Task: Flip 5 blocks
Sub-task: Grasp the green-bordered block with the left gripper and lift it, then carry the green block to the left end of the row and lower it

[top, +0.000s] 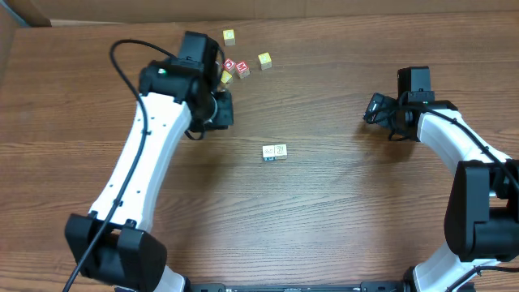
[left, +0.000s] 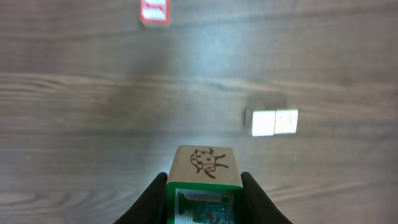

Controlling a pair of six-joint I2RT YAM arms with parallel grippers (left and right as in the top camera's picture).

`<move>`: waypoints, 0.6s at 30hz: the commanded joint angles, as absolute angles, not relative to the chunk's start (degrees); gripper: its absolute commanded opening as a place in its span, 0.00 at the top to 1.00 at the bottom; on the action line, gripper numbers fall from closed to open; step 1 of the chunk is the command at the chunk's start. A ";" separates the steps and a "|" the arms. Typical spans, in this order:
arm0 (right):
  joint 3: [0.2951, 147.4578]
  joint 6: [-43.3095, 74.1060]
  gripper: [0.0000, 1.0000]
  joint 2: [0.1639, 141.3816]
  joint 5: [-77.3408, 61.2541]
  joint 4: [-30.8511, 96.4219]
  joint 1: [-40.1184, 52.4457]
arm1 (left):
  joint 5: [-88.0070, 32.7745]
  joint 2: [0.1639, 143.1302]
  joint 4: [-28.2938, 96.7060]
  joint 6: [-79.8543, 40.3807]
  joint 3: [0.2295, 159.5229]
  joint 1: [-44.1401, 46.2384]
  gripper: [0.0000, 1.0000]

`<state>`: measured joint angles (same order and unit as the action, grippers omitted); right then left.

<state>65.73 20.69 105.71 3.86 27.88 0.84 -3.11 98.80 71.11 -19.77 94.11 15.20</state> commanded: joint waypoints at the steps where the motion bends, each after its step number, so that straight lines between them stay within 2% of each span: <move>1: 66.74 20.10 0.00 105.89 4.43 27.55 0.62 | -3.86 100.16 69.97 -22.52 90.89 17.56 0.80; 11: 66.74 20.10 0.00 105.89 4.43 27.55 0.62 | -3.84 100.31 51.57 -29.21 72.53 21.41 0.83; 18: 66.74 20.12 0.00 105.89 4.43 27.55 0.62 | -3.01 100.64 41.28 -30.98 65.43 21.54 0.82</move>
